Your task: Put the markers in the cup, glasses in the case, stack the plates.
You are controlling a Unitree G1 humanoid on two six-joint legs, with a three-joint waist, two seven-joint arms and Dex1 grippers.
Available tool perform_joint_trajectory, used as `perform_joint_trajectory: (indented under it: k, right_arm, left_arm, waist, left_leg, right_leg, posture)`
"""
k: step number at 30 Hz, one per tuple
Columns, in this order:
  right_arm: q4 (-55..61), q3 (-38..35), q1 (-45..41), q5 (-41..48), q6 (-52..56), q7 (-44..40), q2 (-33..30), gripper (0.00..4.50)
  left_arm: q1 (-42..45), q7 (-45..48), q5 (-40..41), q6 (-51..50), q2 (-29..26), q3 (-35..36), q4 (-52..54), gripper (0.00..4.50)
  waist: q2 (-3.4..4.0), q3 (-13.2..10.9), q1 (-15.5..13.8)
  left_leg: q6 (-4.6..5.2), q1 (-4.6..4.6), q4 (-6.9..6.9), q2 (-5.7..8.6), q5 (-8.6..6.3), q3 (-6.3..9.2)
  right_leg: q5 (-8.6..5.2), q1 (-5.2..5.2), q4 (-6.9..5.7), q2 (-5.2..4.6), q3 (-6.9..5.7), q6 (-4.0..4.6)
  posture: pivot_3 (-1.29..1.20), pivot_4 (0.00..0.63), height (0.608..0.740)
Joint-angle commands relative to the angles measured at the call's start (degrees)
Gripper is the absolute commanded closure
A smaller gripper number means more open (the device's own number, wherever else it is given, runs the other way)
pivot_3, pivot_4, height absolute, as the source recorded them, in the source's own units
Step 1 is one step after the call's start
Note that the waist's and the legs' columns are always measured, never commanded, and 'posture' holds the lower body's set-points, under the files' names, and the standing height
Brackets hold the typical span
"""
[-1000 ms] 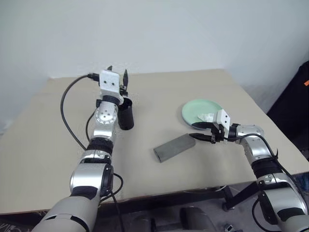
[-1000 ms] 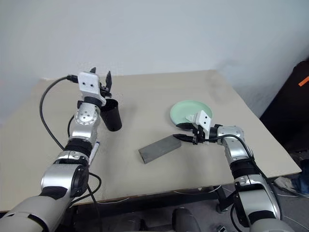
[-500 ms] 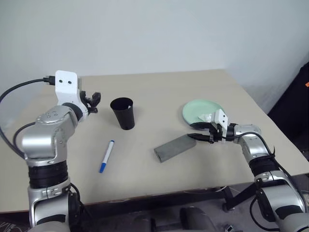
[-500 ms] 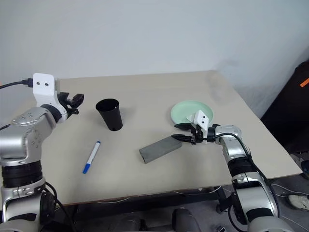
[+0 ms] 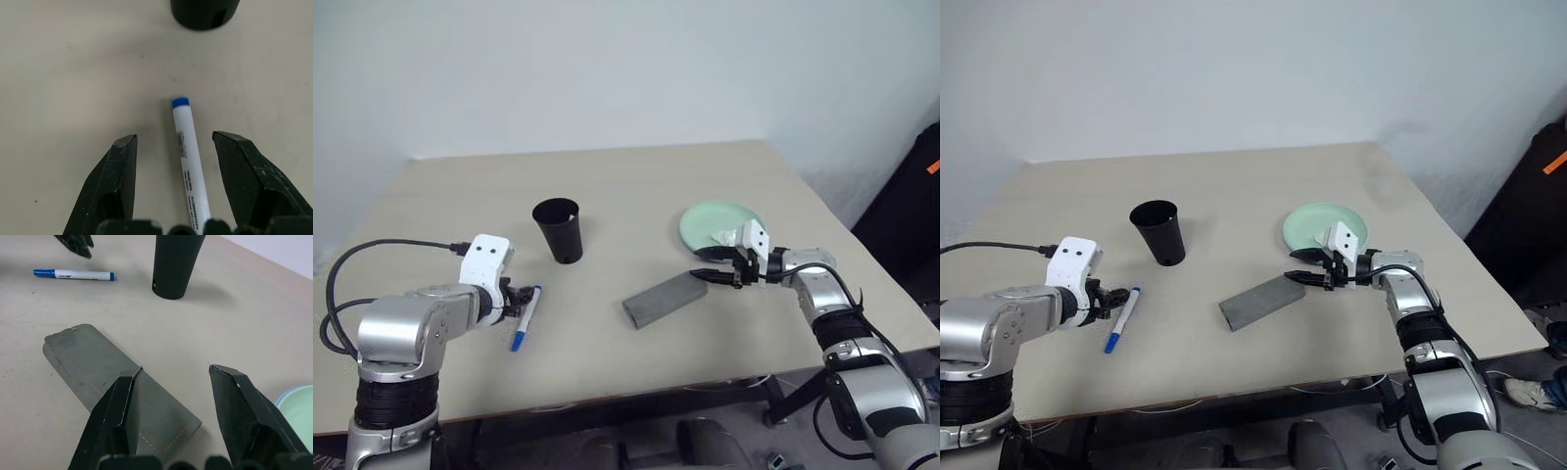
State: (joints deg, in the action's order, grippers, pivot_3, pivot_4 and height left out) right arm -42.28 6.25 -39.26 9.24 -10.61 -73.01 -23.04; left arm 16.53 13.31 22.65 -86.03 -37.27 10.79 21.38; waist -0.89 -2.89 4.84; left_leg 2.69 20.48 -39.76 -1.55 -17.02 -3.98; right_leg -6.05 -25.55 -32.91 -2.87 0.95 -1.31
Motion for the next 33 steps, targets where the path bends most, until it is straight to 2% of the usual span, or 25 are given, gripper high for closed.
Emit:
perform_joint_trajectory:
  k: [1, 11, 14, 19, 20, 22, 28, 30, 33]
  right_arm:
    - [0.81, -1.02, -1.31, 0.45, -1.17, 0.18, -0.22, 2.18]
    - [1.44, -1.36, -0.41, 0.55, -1.28, 0.7, -0.87, 2.18]
    - [1.6, -1.45, -0.31, 0.57, -1.28, 0.78, -1.0, 2.18]
    - [1.67, -1.47, -0.32, 0.51, -1.28, 0.92, -1.04, 2.18]
    - [1.64, -1.46, -0.36, 0.48, -1.3, 0.94, -1.02, 2.18]
    - [1.51, -1.44, -0.47, 0.41, -1.37, 0.95, -0.97, 2.18]
    - [0.56, -1.29, -1.25, 0.13, -1.65, 1.07, -0.5, 2.18]
    - [0.08, -1.25, -1.67, 0.03, -1.81, 1.12, -0.29, 2.18]
    - [-0.56, -1.18, -2.21, -0.1, -2.08, 1.22, 0.0, 2.18]
  left_arm:
    - [-0.75, -0.72, -1.61, 1.33, 1.65, -1.95, -1.55, 1.96]
    - [-1.07, -0.72, -3.43, 4.88, 3.52, -2.66, -6.68, 1.96]
    - [-0.6, -0.56, -3.49, 5.12, 3.55, -2.66, -6.96, 2.52]
    - [0.3, -0.26, -3.67, 5.72, 2.93, -2.84, -7.22, 4.23]
    - [0.45, -0.07, -3.83, 6.33, 2.61, -3.1, -7.22, 4.39]
    - [0.92, 0.6, -4.08, 8.33, 1.98, -3.86, -7.08, 4.39]
    - [4.01, 5.28, -2.75, 27.3, 5.64, -2.42, -5.42, 4.39]
    - [4.49, 10.41, -1.7, 38.59, 7.56, -3.24, -3.08, 4.39]
    - [5.4, 16.75, 0.11, 46.16, 9.02, -4.76, -2.95, 4.39]
  waist:
    - [0.0, 0.0, 0.01]
    - [0.06, 0.03, -0.06]
    - [0.06, 0.03, -0.03]
    - [0.06, 0.03, 0.03]
    - [0.06, 0.03, 0.03]
    - [0.06, 0.03, 0.02]
    - [0.04, 0.03, -0.31]
    - [0.03, 0.03, -0.54]
    - [0.03, 0.03, -0.69]
  left_leg:
    - [0.0, -0.01, 0.01, 0.0, 0.0, 0.0]
    - [-0.13, -0.22, 0.04, -0.01, 0.12, 0.0]
    - [-0.17, -0.32, 0.04, -0.02, 0.16, -0.01]
    - [-0.19, -0.48, 0.09, -0.06, 0.17, 0.0]
    - [-0.2, -0.5, 0.12, -0.06, 0.17, -0.01]
    - [-0.2, -0.52, 0.15, -0.06, 0.18, -0.03]
    - [-0.22, -0.24, 0.16, -0.01, 0.17, -0.04]
    - [-0.18, -0.01, 0.15, 0.02, 0.15, -0.05]
    - [-0.01, 0.13, 0.16, 0.03, 0.11, -0.1]
  right_leg:
    - [0.0, 0.0, 0.0, 0.0, 0.0, 0.0]
    - [0.0, 0.15, -0.04, -0.01, -0.01, 0.01]
    - [0.0, 0.18, -0.07, -0.01, 0.0, 0.02]
    - [0.0, 0.18, -0.14, 0.0, 0.0, 0.02]
    - [0.0, 0.17, -0.15, 0.0, 0.0, 0.02]
    - [0.0, 0.17, -0.16, 0.0, 0.0, 0.02]
    - [0.01, 0.06, -0.05, -0.03, -0.01, 0.04]
    - [0.04, -0.06, 0.06, -0.05, 0.0, 0.08]
    - [0.09, -0.19, 0.09, -0.04, 0.0, 0.17]
  posture:
    - [0.0, 0.0, 0.74]
    - [0.0, 0.0, 0.74]
    - [0.0, 0.0, 0.74]
    - [0.0, 0.0, 0.74]
    - [0.0, 0.0, 0.74]
    - [0.0, 0.0, 0.74]
    - [0.0, 0.0, 0.74]
    - [0.0, 0.0, 0.74]
    - [0.0, 0.0, 0.74]
